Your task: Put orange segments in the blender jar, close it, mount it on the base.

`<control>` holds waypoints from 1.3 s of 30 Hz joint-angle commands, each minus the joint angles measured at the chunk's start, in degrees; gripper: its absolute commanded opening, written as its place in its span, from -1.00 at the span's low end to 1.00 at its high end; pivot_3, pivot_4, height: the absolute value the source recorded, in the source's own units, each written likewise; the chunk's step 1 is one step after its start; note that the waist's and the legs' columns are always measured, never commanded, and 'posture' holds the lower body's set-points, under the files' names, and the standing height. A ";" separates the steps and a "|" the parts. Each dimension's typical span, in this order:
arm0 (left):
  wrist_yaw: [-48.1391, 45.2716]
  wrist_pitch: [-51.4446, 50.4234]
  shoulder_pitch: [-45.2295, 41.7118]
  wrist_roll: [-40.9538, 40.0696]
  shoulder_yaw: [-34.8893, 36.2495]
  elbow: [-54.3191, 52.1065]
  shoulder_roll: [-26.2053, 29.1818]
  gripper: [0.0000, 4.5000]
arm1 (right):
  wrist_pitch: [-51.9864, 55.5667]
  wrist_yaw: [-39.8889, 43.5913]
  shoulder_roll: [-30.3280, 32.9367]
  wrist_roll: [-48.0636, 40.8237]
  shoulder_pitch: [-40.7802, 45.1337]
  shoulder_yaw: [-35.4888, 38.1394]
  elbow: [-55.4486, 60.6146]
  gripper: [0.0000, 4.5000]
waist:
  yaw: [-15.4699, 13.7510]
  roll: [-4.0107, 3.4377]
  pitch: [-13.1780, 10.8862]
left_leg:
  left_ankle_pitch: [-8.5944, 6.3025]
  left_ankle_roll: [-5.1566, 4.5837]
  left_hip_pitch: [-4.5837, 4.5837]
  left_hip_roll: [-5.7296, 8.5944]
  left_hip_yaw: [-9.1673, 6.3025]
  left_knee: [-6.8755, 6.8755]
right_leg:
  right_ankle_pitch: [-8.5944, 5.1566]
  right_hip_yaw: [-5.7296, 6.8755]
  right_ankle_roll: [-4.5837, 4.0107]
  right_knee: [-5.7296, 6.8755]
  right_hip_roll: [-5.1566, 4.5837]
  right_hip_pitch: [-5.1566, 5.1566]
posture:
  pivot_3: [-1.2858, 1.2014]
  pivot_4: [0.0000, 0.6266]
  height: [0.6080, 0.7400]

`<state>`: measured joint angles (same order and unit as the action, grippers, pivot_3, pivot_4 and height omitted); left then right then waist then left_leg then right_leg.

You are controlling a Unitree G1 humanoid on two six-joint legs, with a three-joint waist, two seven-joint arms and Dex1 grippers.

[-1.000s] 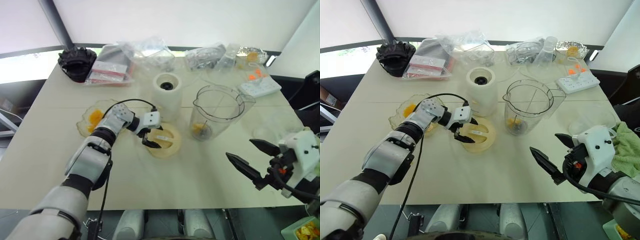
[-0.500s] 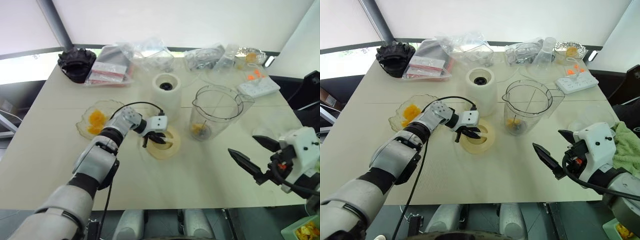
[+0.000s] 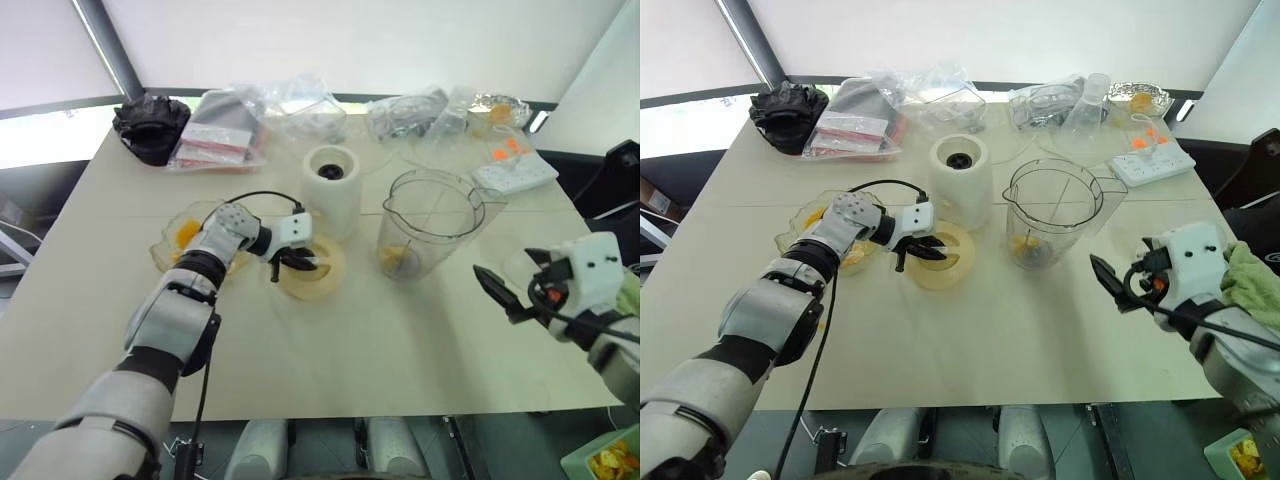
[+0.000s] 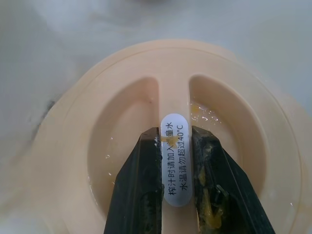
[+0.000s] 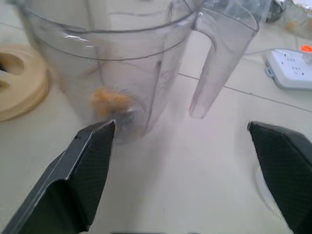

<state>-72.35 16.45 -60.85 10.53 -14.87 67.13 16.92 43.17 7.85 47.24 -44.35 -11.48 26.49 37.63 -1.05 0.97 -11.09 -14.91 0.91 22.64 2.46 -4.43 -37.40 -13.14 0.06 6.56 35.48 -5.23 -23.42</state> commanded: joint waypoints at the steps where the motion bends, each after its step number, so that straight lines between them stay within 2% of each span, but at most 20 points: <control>1: -1.69 -3.15 1.74 -5.54 3.79 -10.53 1.02 -0.88 | -2.91 1.84 -1.35 4.91 4.67 -3.28 -5.71 1.00 | 0.18 0.01 0.00 | 0.00 0.00 0.00 -0.01 0.00 -0.01 | 0.00 0.01 0.00 -0.01 0.00 0.00 | 0.03 -0.52 1.00; 9: -0.72 -20.44 12.35 -12.24 6.76 -39.10 5.55 -0.88 | -6.70 5.33 -5.07 12.87 14.24 -8.13 -19.53 1.00 | 0.52 -0.08 -0.01 | 0.00 0.00 -0.04 -0.04 -0.09 0.00 | 0.01 -0.05 -0.01 0.05 0.02 -0.03 | 0.03 -0.52 1.00; 13: 3.29 -25.16 15.24 -13.23 7.20 -46.44 6.87 -0.88 | -8.18 5.65 -6.80 15.95 19.27 -9.01 -24.66 1.00 | 0.73 -0.12 0.02 | 0.00 0.01 -0.13 -0.05 -0.07 0.03 | 0.01 -0.09 -0.01 0.13 0.04 -0.02 | 0.03 -0.52 1.00; 22: 7.63 -27.45 17.29 -14.18 6.29 -52.92 8.19 -0.88 | -10.16 9.33 -9.72 19.32 26.65 -10.26 -33.99 1.00 | 0.55 -0.14 0.02 | 0.01 0.01 -0.16 -0.03 -0.05 0.02 | 0.01 -0.10 -0.02 0.21 0.05 -0.02 | 0.03 -0.52 1.00; 39: 10.00 -27.12 17.17 -14.49 5.94 -54.13 8.95 -0.88 | -14.28 12.84 -14.00 23.99 33.92 -12.49 -43.79 1.00 | 0.97 -0.15 0.02 | 0.01 0.02 -0.17 0.03 -0.02 0.01 | 0.01 -0.13 -0.03 0.45 0.05 -0.13 | 0.03 -0.52 1.00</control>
<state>-62.91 -11.83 -43.13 -3.24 -9.52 15.50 25.09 30.64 20.34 33.27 -20.94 21.19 13.56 -6.36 -0.08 0.82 -11.08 -14.90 0.94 22.47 2.50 -4.45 -37.39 -13.13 -0.06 6.53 35.94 -5.18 -23.55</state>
